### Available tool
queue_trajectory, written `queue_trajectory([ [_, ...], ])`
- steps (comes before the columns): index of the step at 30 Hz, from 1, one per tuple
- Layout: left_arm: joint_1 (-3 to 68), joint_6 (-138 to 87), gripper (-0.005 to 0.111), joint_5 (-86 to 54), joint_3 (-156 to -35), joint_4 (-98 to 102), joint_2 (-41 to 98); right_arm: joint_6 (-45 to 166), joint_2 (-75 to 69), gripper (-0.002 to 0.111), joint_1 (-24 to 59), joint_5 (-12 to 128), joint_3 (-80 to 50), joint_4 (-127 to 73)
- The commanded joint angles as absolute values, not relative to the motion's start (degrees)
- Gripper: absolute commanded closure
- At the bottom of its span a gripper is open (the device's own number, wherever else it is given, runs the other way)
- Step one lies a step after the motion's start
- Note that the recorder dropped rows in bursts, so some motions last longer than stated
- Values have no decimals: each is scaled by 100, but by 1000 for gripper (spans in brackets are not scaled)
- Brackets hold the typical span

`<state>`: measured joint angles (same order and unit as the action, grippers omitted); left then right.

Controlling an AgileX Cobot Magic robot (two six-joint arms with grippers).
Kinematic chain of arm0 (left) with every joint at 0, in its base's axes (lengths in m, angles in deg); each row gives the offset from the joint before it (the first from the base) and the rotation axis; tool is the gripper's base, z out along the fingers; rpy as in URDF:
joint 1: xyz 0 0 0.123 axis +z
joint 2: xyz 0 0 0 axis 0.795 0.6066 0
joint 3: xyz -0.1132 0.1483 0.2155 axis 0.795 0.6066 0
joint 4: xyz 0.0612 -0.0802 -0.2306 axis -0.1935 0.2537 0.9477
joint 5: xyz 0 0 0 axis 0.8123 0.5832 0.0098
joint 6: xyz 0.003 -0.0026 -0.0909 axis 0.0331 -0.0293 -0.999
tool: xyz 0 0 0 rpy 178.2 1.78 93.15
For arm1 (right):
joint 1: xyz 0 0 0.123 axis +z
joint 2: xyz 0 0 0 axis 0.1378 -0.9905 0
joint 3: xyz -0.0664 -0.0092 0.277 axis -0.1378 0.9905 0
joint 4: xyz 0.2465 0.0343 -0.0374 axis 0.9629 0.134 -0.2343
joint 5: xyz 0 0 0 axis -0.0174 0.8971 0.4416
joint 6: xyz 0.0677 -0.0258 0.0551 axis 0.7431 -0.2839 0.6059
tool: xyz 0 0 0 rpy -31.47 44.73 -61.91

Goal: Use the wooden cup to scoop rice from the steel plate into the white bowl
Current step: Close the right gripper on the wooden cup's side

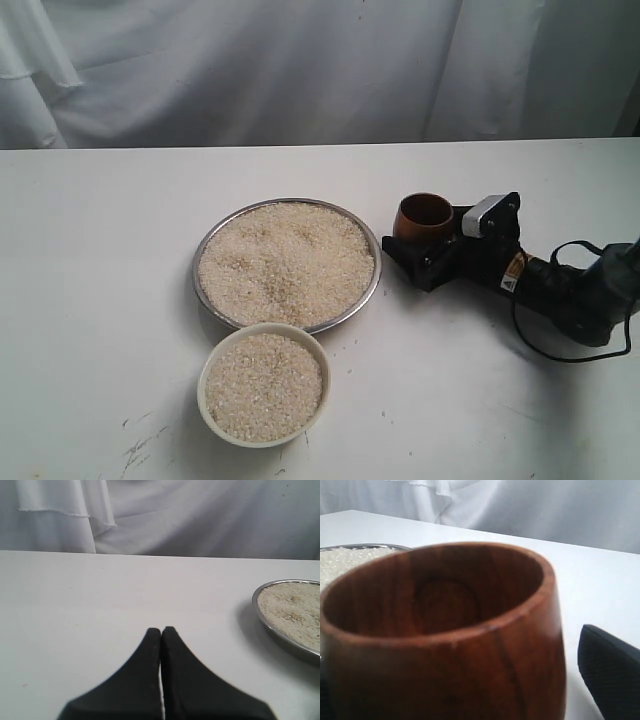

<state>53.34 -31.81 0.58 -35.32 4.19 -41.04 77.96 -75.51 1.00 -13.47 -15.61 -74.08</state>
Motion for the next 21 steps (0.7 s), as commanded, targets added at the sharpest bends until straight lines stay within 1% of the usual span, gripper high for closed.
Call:
queue_trajectory([
  [1,5325,-3200,107,21,-3506,424,-4133,7924,-7655,16,109,-1234,-1623,-7450],
  [6,5325,-3200,107,21,-3506,424,-4133,7864,-7655,18,109,-1234,-1623,-7412],
  [9,5325,-3200,107,21,-3506,424,-4133,7864,-7655,27,109,-1234,-1623,-7412],
  [12,5325,-3200,107,21,-3506,424,-4133,8012,-7655,46,109,-1234,-1623,-7553],
  [18,5325,-3200,107,21,-3506,424,-4133,8643,-7304,102,19,-1216,-1623,-8100],
  [19,5325,-3200,107,21,-3506,424,-4133,8730,-7200,108,10,-1114,-1623,-8263],
  [21,5325,-3200,107,21,-3506,424,-4133,8949,-6954,108,7,-785,-1623,-8501],
])
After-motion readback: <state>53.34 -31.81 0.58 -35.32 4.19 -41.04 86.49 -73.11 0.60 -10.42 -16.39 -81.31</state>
